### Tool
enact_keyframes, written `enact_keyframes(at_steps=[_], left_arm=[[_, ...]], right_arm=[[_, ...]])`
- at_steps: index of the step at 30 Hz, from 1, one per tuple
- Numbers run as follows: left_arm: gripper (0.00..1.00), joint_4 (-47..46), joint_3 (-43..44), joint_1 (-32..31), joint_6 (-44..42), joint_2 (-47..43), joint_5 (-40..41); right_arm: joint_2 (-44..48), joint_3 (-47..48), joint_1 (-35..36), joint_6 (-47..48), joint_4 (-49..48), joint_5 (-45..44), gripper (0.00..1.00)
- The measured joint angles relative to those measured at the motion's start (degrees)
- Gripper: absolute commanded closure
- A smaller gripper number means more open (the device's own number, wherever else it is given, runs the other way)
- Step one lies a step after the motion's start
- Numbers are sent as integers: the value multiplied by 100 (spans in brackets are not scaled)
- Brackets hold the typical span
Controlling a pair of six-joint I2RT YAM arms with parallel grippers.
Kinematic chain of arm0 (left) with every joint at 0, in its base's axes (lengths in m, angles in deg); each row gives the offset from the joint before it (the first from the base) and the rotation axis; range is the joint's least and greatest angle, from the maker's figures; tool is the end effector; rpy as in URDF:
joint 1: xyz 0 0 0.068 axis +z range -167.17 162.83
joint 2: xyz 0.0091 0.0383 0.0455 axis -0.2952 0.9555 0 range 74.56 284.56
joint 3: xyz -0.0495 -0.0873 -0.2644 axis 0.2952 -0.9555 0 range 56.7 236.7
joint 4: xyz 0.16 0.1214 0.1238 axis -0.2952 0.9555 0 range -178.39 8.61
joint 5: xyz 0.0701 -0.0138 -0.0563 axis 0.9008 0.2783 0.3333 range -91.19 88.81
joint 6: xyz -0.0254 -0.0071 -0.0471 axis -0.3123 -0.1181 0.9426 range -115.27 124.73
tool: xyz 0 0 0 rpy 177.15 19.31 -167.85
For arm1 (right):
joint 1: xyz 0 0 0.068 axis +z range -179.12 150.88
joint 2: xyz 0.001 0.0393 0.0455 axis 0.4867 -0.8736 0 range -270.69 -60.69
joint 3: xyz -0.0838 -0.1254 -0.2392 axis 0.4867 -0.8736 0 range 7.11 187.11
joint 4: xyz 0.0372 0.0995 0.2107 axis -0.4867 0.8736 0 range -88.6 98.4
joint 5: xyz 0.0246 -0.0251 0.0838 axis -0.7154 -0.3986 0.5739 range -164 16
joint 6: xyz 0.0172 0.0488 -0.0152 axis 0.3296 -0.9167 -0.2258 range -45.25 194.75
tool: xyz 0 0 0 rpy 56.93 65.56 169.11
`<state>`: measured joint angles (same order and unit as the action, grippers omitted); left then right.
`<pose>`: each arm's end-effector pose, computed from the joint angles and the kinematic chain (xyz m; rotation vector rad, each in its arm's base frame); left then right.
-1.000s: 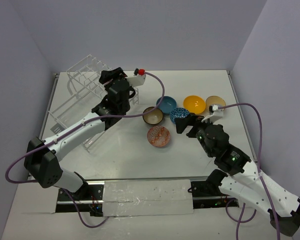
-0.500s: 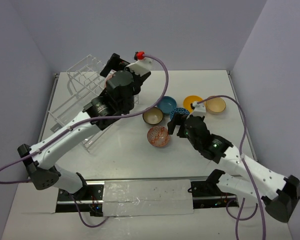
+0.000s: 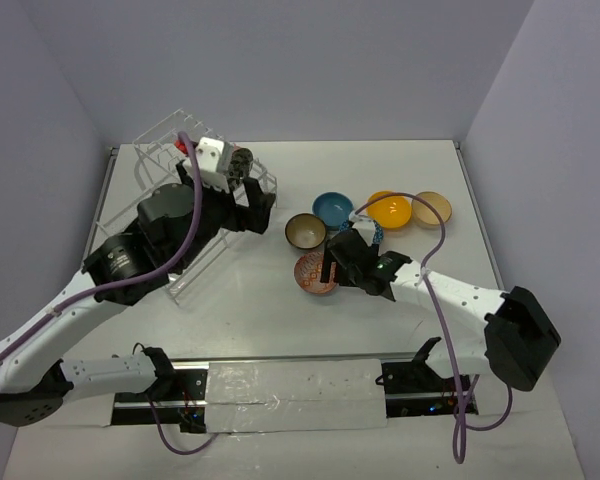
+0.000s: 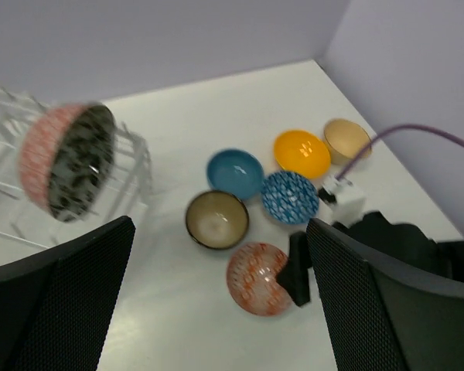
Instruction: Load the bowls into the dish rack
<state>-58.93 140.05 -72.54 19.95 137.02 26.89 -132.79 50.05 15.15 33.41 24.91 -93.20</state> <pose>0.1157 -0.1381 0.4746 0.2385 1.7109 -0.4951 0.1658 0.1453 0.2353 0.0769 2.4355 0.2563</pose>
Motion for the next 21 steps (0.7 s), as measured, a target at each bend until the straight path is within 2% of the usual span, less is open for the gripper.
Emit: enact_keyframes(at_steps=[5,6,8,9,11,16,18,21], left_arm=[[1,52,-1115,0,741,-70,-531],[1,90,-1338,0,863,-63,-619],[1,151,-1694,0,1102,-48,-780],[1,149,-1843,0,1200,-48,-872],[1,118,-2081,0,1394,-48,-1019],[1,55,-2426,0,1766,-42,-1182],[1,-39,-2507,0,1882,-28,-1198],[1,-184,-2586,0,1993,46,-1217]], right_arm=[[-437,26,0,-155,-57,98,23],[-505,26,0,-177,-68,109,29],[-632,26,0,-232,-111,127,33],[-695,26,0,-256,-140,129,39],[-780,26,0,-284,-181,131,49],[-815,26,0,-365,-249,114,66],[-815,26,0,-382,-280,85,70],[-815,26,0,-402,-308,66,71]])
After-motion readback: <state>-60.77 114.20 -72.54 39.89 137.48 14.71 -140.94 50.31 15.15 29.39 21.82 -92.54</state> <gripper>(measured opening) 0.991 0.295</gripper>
